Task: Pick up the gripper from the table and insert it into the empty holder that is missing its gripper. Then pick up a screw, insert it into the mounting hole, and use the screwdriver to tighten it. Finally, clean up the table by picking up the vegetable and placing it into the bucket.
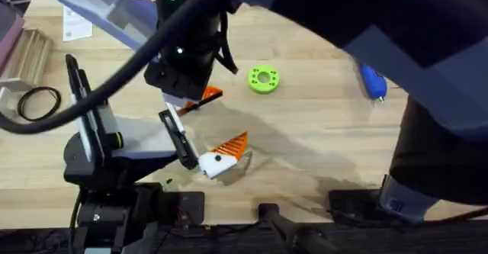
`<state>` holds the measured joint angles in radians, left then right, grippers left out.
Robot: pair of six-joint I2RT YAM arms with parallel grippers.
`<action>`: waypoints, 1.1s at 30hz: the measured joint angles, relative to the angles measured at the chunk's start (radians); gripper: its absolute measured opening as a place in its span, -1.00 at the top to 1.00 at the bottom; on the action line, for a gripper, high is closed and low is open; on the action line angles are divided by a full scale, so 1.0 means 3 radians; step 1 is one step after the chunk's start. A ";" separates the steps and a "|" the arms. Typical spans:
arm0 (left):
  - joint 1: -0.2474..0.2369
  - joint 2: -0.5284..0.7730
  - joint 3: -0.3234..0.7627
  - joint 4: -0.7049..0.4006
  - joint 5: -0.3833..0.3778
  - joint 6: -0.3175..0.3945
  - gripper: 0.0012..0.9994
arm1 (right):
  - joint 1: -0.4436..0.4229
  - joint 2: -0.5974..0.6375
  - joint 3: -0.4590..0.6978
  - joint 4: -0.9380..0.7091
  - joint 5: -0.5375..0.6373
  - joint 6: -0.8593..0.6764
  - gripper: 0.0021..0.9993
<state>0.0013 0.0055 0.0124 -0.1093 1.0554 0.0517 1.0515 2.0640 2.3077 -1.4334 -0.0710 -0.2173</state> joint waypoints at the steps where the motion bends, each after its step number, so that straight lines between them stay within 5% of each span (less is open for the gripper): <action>1: 0.0000 0.0000 0.0000 0.0000 0.0000 0.0000 -0.97 | 0.0001 0.0000 0.0000 0.0000 0.0013 0.0002 0.99; 33: 0.0000 -0.0001 0.0000 0.0000 0.0000 0.0001 -0.97 | 0.0045 0.0000 0.0045 -0.0050 0.0134 0.0052 0.99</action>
<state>0.0013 0.0053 0.0124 -0.1093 1.0554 0.0521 1.0649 2.0640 2.3211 -1.4484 -0.0307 -0.2016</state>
